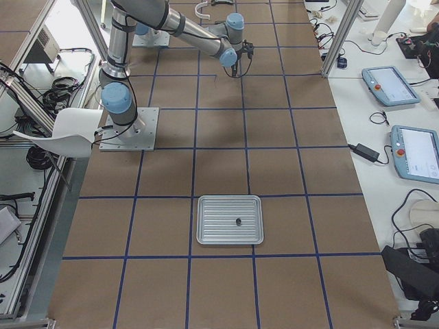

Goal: Place bearing gear from tray to pile

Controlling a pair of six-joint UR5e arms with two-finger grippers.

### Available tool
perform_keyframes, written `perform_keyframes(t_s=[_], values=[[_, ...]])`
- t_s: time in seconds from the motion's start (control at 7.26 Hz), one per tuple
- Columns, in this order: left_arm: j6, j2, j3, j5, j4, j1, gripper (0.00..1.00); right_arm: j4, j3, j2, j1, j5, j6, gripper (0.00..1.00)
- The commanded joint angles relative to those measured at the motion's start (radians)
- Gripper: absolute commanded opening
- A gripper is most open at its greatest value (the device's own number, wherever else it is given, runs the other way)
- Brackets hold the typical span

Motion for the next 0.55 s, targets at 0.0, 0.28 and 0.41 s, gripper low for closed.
perform_keyframes(t_s=[0.0,0.28,0.41], values=[[0.004,-0.022,0.018,-0.002,-0.003,0.018,1.00,0.043,-0.025,-0.054,-0.095,-0.038,-0.113,1.00],[-0.031,-0.059,0.023,-0.020,0.023,0.005,1.00,0.268,-0.065,-0.187,-0.269,-0.084,-0.409,1.00],[-0.049,-0.113,-0.010,-0.055,0.121,-0.034,1.00,0.307,-0.067,-0.222,-0.358,-0.081,-0.533,1.00]])
